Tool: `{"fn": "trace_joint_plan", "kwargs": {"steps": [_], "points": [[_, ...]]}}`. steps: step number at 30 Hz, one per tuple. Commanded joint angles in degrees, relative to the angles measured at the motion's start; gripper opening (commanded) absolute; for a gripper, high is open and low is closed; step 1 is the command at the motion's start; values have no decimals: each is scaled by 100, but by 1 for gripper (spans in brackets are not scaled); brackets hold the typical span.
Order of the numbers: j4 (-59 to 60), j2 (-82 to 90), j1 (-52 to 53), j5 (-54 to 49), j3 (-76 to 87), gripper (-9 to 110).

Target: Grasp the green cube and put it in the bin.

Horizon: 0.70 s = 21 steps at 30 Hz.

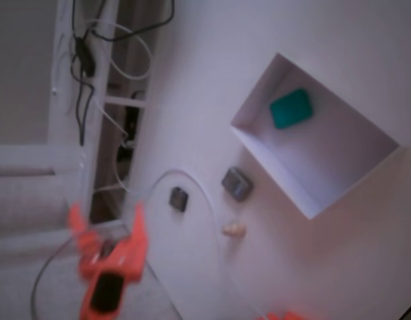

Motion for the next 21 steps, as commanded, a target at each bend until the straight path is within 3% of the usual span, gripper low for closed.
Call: {"fn": "trace_joint_plan", "kwargs": {"steps": [1,7,21], "points": [[114,1239,-1037,369,387,43],[896,3375,-1986,738,1890,43],[3814,5836,-2320,668,3542,43]]}}
